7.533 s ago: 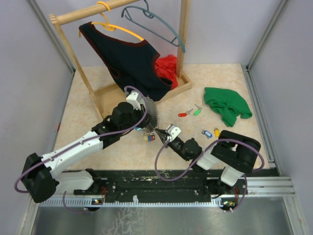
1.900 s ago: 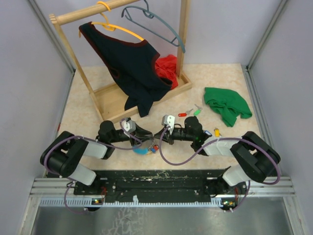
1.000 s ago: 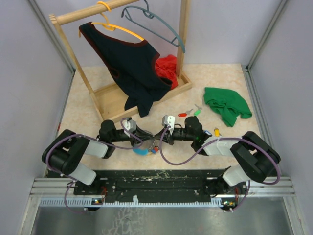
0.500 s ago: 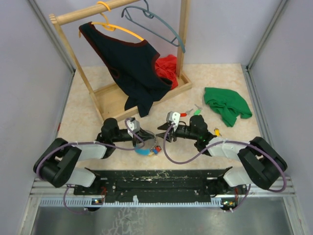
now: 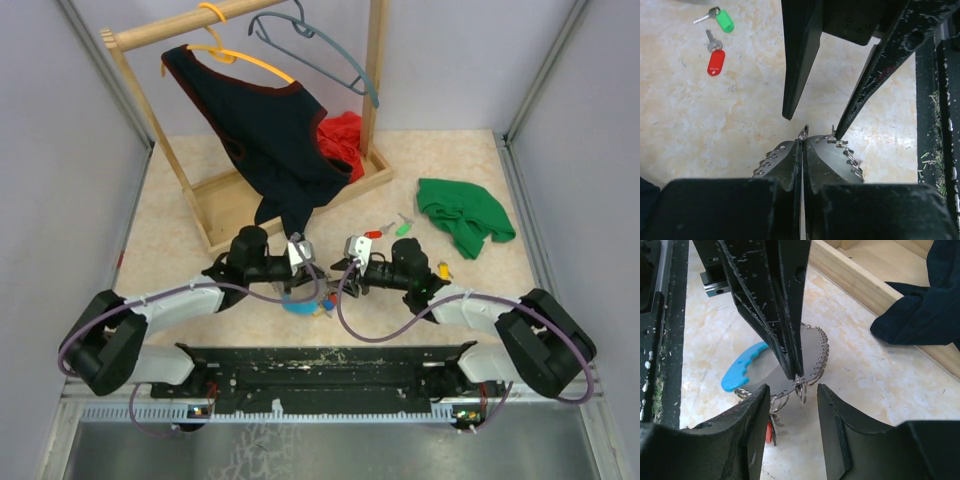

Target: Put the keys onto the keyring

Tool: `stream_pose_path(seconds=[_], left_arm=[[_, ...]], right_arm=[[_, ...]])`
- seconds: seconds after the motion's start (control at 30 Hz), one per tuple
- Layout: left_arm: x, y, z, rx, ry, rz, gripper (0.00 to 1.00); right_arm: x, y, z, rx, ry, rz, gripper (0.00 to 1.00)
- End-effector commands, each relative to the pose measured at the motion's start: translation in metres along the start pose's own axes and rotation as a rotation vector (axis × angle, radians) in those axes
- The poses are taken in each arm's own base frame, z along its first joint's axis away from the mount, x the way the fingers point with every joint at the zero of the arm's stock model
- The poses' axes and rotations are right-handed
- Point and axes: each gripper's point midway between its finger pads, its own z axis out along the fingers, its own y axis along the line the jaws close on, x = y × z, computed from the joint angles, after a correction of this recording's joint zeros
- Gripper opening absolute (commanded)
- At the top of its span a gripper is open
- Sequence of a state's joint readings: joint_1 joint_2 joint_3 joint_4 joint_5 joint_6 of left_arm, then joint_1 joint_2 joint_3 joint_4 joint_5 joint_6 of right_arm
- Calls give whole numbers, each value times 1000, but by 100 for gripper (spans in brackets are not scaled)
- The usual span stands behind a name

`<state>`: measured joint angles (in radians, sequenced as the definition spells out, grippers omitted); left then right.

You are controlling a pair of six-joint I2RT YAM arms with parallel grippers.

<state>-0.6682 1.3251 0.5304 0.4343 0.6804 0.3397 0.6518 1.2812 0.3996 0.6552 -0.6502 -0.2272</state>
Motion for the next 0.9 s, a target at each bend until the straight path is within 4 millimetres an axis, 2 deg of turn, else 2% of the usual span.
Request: stream_pose_path(seconds=[0.0,0.17,0.33,0.47,0.87], left_arm=[[-1,6,-3,-45,124,43,0],[-4,6,-5,-50,230,58,0],[-11,6,-7,-55,267,95,0],[-17,2,-7,-38,245,110,0],[-21,-1,-4,-23,223,113,0]], right_arm=[[-22,-1,-3,-24,-58,-123,43],[-23,-3,-4,-16,-58,-167,39],[-29,-1,2,-47,-91,-176,25],[-30,-1,7,-67,-100,-175,17],[-28,-2,13,-86,-109,-167,18]])
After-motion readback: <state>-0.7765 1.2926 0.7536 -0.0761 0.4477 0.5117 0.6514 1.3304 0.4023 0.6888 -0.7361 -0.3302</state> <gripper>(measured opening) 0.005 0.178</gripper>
